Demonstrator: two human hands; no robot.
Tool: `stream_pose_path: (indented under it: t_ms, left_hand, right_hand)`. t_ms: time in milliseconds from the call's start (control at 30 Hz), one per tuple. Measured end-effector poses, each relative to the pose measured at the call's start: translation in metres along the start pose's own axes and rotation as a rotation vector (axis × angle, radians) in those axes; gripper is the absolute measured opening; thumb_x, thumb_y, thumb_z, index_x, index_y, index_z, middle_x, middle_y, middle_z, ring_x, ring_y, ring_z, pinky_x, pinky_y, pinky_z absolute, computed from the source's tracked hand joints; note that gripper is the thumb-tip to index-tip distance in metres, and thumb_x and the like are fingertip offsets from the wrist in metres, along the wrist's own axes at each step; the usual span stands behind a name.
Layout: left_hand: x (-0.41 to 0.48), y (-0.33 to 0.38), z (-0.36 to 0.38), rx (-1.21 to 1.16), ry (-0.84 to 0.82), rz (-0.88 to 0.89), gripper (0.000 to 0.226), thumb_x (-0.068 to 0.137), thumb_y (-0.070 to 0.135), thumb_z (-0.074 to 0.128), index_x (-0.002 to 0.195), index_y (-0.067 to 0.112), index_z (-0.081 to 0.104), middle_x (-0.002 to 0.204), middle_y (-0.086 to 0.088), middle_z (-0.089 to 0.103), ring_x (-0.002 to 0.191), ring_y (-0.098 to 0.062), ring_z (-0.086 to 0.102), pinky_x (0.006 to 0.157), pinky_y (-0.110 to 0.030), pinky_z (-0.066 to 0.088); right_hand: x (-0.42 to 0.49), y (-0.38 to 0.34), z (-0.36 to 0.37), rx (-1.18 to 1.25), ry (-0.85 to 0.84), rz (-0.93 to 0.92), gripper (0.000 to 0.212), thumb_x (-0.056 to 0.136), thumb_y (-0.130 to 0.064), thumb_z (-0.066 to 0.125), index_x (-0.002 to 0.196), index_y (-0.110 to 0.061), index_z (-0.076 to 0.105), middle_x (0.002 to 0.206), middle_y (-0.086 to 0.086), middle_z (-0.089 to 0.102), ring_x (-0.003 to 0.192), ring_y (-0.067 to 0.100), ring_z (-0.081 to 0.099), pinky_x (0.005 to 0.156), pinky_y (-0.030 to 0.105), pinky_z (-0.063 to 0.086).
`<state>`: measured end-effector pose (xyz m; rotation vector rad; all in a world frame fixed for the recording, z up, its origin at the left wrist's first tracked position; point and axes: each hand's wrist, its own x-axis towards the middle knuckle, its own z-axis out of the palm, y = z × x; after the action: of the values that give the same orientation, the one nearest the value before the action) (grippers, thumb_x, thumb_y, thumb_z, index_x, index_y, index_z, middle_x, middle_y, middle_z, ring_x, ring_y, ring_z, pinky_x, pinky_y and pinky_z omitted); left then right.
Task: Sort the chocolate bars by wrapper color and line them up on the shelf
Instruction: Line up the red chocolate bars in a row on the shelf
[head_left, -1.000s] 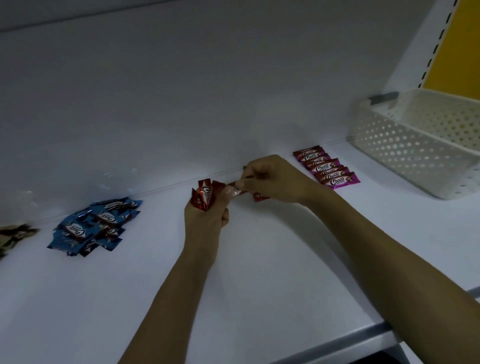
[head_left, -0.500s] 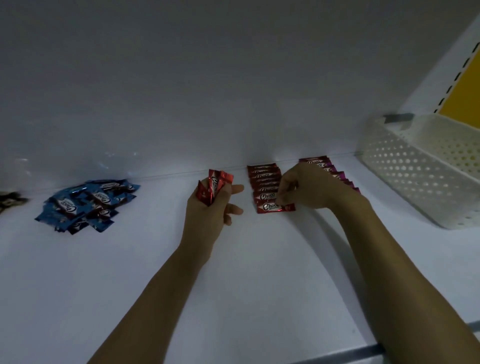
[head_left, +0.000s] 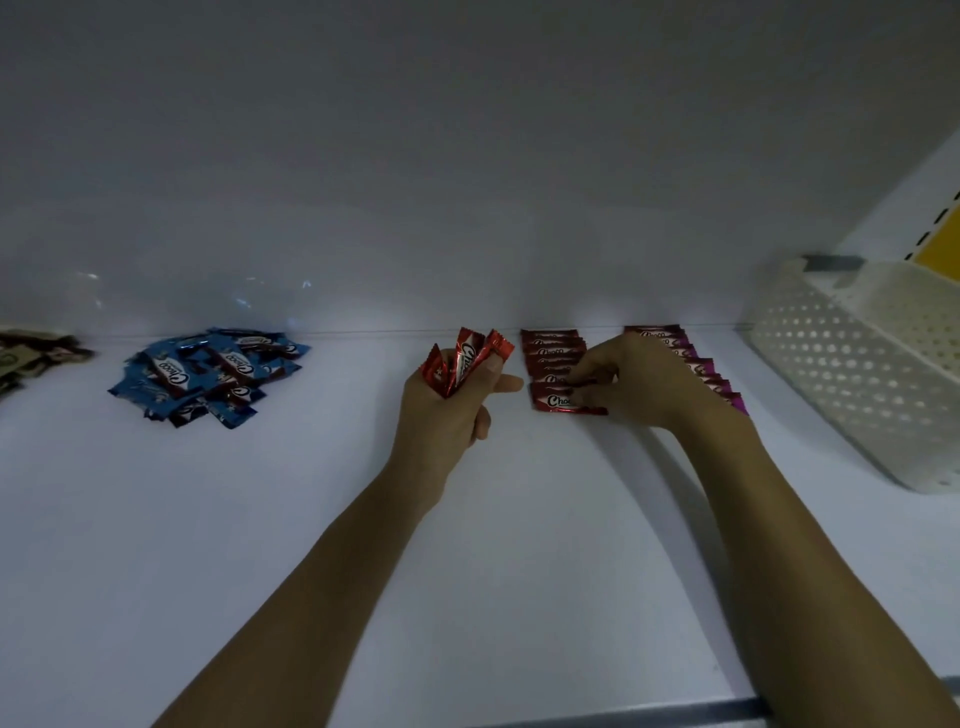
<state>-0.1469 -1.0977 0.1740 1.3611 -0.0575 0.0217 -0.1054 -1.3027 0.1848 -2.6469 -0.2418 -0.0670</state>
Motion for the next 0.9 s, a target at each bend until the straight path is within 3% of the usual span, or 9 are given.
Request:
stream_pose_path:
  t_ms: [133, 233, 333, 433, 500, 567, 700, 833, 900]
  left_hand:
    - [0.001, -0.001, 0.000, 0.011, -0.001, -0.020, 0.005, 0.091, 0.022, 0.062, 0.091, 0.017, 0.062, 0.082, -0.002, 0.075, 0.033, -0.005, 0.041, 0.036, -0.015, 0.031]
    - [0.000, 0.000, 0.000, -0.004, -0.014, -0.036, 0.007, 0.088, 0.024, 0.062, 0.086, 0.017, 0.062, 0.078, 0.001, 0.075, 0.032, -0.005, 0.042, 0.036, -0.016, 0.031]
    - [0.000, 0.001, 0.000, 0.025, -0.026, -0.034, 0.011, 0.088, 0.027, 0.061, 0.087, 0.017, 0.062, 0.073, 0.001, 0.074, 0.032, -0.005, 0.043, 0.036, -0.016, 0.031]
    - [-0.001, 0.001, 0.000, 0.072, -0.046, -0.005, 0.012, 0.089, 0.027, 0.060, 0.086, 0.016, 0.063, 0.065, 0.001, 0.071, 0.032, -0.006, 0.042, 0.035, -0.016, 0.031]
    - [-0.001, 0.001, 0.001, 0.067, -0.042, 0.012, 0.019, 0.090, 0.029, 0.058, 0.079, 0.014, 0.061, 0.056, 0.001, 0.065, 0.032, -0.006, 0.040, 0.034, -0.016, 0.029]
    - [-0.001, 0.002, 0.001, 0.023, -0.017, -0.011, 0.031, 0.091, 0.039, 0.052, 0.081, 0.011, 0.061, 0.051, 0.001, 0.059, 0.032, -0.006, 0.038, 0.033, -0.016, 0.027]
    - [0.005, 0.001, -0.001, -0.120, 0.071, -0.088, 0.038, 0.094, 0.047, 0.044, 0.078, 0.014, 0.054, 0.050, 0.001, 0.053, 0.032, -0.007, 0.034, 0.033, -0.016, 0.022]
    - [0.006, 0.000, -0.001, -0.157, 0.066, -0.082, 0.035, 0.098, 0.041, 0.042, 0.083, 0.014, 0.058, 0.050, 0.001, 0.052, 0.032, -0.006, 0.034, 0.033, -0.017, 0.022]
    - [0.006, 0.001, -0.001, -0.135, 0.058, -0.075, 0.033, 0.099, 0.040, 0.041, 0.087, 0.014, 0.058, 0.050, 0.002, 0.052, 0.033, -0.006, 0.035, 0.033, -0.017, 0.023]
  right_hand:
    - [0.000, 0.001, -0.001, -0.008, 0.005, 0.004, 0.019, 0.076, -0.022, 0.078, 0.095, -0.022, 0.073, 0.087, -0.004, 0.067, 0.073, 0.008, 0.058, 0.070, 0.025, 0.045]
    - [-0.001, -0.002, -0.001, -0.001, 0.038, -0.019, 0.011, 0.079, -0.025, 0.075, 0.088, -0.018, 0.075, 0.083, -0.002, 0.069, 0.069, 0.007, 0.058, 0.070, 0.029, 0.049]
    - [-0.005, -0.023, -0.003, 0.302, 0.091, -0.026, 0.028, 0.088, -0.036, 0.063, 0.083, -0.011, 0.074, 0.074, 0.007, 0.068, 0.063, 0.008, 0.059, 0.063, 0.022, 0.049]
    - [-0.014, -0.050, -0.006, 0.680, -0.062, -0.020, 0.040, 0.087, -0.046, 0.053, 0.096, -0.012, 0.072, 0.077, 0.004, 0.068, 0.070, 0.008, 0.062, 0.072, 0.020, 0.051]
    - [-0.016, -0.057, -0.003, 0.738, -0.111, -0.085, 0.028, 0.089, -0.031, 0.059, 0.097, -0.007, 0.072, 0.070, -0.001, 0.067, 0.069, 0.012, 0.061, 0.070, 0.023, 0.052]
    - [-0.015, -0.056, -0.002, 0.807, -0.068, -0.077, 0.018, 0.091, -0.018, 0.060, 0.093, -0.004, 0.071, 0.058, -0.001, 0.062, 0.057, 0.011, 0.056, 0.056, 0.019, 0.048]
    - [-0.015, -0.048, -0.007, 0.878, -0.006, -0.028, 0.020, 0.092, -0.020, 0.058, 0.091, -0.004, 0.070, 0.049, 0.000, 0.054, 0.043, 0.009, 0.045, 0.044, 0.016, 0.037]
    - [-0.013, -0.049, -0.008, 0.991, -0.021, 0.040, 0.035, 0.079, -0.041, 0.061, 0.087, -0.008, 0.069, 0.071, 0.005, 0.071, 0.056, 0.016, 0.061, 0.059, 0.025, 0.048]
    - [-0.013, -0.048, -0.009, 0.962, -0.015, 0.043, 0.022, 0.078, -0.031, 0.067, 0.086, -0.010, 0.066, 0.077, 0.007, 0.072, 0.065, 0.019, 0.066, 0.069, 0.033, 0.052]
